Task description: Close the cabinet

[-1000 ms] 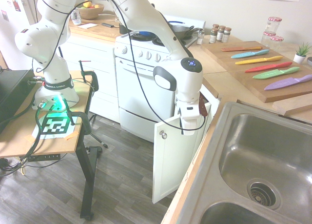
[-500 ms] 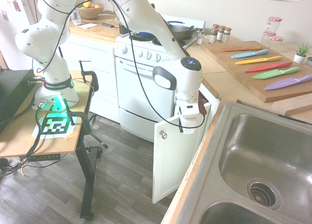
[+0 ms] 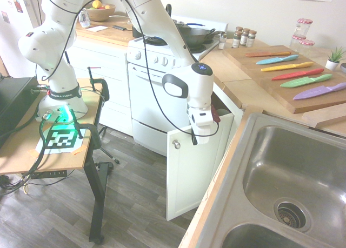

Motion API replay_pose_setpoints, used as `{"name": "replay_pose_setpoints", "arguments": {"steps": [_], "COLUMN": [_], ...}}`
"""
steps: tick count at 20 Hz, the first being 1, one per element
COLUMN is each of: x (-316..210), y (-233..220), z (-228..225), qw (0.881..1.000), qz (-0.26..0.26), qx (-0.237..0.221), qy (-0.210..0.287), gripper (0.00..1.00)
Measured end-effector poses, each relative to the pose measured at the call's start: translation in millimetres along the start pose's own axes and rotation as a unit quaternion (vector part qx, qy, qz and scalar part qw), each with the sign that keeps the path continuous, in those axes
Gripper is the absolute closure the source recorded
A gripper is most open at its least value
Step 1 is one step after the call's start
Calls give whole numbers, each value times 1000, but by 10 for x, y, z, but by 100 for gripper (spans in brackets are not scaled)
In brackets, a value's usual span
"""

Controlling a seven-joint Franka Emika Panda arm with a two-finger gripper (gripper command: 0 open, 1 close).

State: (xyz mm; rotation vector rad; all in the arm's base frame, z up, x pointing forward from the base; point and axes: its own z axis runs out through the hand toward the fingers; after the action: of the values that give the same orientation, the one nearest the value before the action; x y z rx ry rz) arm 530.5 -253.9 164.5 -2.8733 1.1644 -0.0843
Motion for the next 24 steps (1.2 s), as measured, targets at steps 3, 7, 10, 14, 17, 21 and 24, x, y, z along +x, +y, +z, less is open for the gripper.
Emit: {"name": "replay_pose_setpoints", "arguments": {"steps": [3,7,10,14,17,21,24], "x": [-162,-563,-912,-1203,-1224,-1318,-1404], "y": [-184,-596,-1013,-1317,-1469,-1982,-2381], "z": [-34,-109,-29,203,288,146,-26], "qw": [1000,998,998,997,997,996,996], "qz": [-11,-35,-48,-56,-58,-72,-78], "qx": [-5,-19,-31,-43,-46,-35,-27], "qy": [10,39,40,27,23,30,29], "gripper": [100,100,100,100,100,100,100]}}
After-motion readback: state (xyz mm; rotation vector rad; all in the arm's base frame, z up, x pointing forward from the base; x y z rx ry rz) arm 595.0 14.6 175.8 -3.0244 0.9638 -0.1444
